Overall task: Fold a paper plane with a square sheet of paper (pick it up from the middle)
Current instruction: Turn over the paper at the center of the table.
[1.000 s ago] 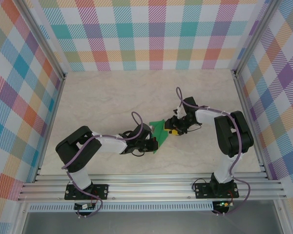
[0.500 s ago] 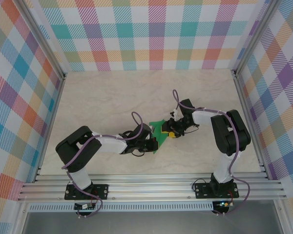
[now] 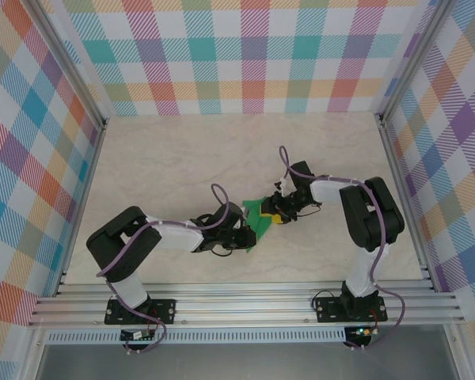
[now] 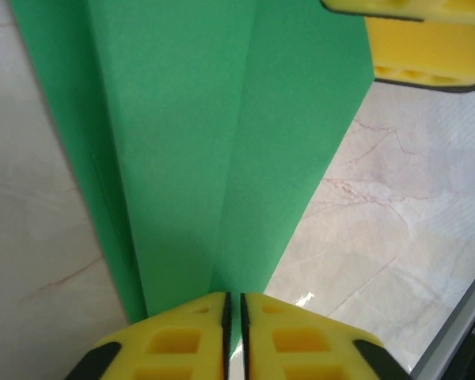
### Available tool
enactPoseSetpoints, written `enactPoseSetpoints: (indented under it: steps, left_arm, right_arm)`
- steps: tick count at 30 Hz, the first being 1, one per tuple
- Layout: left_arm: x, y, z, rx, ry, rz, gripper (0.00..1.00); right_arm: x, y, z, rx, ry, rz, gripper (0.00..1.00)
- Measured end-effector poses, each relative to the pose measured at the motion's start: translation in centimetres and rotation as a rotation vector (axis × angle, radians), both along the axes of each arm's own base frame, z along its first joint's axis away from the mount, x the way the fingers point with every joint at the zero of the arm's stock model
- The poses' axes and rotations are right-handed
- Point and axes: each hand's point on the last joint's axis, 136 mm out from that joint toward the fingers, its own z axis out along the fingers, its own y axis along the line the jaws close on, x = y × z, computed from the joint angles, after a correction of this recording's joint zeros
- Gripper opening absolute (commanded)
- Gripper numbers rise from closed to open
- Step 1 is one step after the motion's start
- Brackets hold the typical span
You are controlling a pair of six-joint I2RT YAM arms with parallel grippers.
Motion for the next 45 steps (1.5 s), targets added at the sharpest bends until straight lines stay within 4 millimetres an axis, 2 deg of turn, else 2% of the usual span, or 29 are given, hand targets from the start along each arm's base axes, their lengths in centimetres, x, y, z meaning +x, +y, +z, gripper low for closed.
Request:
enactPoseSetpoints:
  steps: [4,11,20,28,32,35,40,45]
  left_arm:
    - [-0.3,0.4,1.0,-0.008,-0.007,0.006,0.26]
    - [0.8,1.2,2.3,-0.017,-0.037,0.041,0.25]
    - [1.3,1.9,1.7,0.011,-0.030,0.055,0.13]
    - [1.3,1.9,-0.2,0.050,0.004,0.054,0.08]
    - [1.3,1.9,-0.3,0.051,0.006,0.055,0.07]
    - [1.3,1.9,-0.3,0.051,0.006,0.055,0.07]
    - [1.3,1.9,-0.3,0.049,0.008,0.058,0.07]
    - [1.3,1.9,-0.3,0.048,0.011,0.060,0.07]
  right_arm:
    - [0.0,0.0,-0.1,-0.001,0.002,-0.001,0.40]
    - [0.0,0.1,0.1,0.012,0.003,0.001,0.45]
    - [0.0,0.2,0.3,0.017,0.003,-0.001,0.48]
    - [0.0,0.4,0.4,0.022,0.006,-0.007,0.49]
    - [0.1,0.7,0.4,0.022,-0.005,0.000,0.44]
    - [-0.4,2.0,0.3,0.034,-0.028,0.039,0.41]
    - [-1.0,3.1,0.5,0.054,-0.041,0.074,0.35]
    - [-1.0,3.2,0.4,0.046,-0.046,0.075,0.23]
